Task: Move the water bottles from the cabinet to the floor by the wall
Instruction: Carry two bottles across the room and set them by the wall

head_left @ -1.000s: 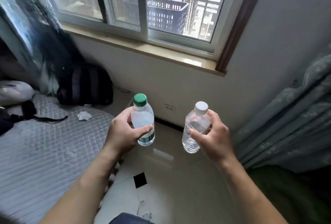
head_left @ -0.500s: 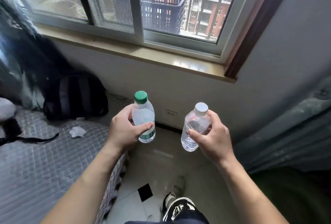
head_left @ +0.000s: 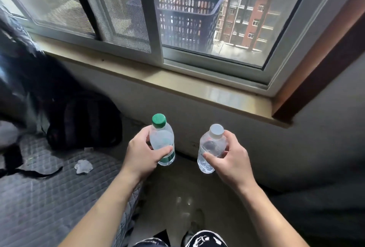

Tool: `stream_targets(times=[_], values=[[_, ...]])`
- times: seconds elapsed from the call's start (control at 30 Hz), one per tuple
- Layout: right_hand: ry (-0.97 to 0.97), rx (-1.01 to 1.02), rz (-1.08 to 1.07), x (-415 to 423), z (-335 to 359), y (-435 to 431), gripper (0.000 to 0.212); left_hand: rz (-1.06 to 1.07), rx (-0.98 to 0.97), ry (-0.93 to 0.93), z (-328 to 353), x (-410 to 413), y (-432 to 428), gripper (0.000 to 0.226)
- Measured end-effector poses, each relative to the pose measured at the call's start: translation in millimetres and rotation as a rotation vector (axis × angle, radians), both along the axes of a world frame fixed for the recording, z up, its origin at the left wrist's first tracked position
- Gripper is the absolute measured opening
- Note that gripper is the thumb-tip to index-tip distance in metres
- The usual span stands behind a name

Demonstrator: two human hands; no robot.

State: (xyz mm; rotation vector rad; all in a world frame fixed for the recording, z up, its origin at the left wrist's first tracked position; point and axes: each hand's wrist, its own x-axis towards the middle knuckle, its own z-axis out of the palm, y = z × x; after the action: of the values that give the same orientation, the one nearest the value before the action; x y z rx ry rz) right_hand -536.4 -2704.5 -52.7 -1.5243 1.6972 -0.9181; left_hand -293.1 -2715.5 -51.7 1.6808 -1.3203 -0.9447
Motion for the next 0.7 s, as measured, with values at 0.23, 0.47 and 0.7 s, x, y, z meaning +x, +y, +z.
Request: stream_targets(times=[0.23, 0.47, 0.7], values=[[0.038, 0.06, 0.059, 1.2, -21.2, -61.8, 0.062, -0.017, 0.065, -0.035, -31.8, -2.5, -63.1, 0.052], [0.024, 0.134, 0.058, 14.9, -84.2, -103.8, 0.06, -0.079, 0.131, -0.051, -102.0, 7.3, -117.8, 0.051], [0.028, 0.245, 0.038, 32.3, -195.5, -137.7, 0.06, -0.146, 0.169, -0.107, -216.2, 19.7, -161.4, 0.054]])
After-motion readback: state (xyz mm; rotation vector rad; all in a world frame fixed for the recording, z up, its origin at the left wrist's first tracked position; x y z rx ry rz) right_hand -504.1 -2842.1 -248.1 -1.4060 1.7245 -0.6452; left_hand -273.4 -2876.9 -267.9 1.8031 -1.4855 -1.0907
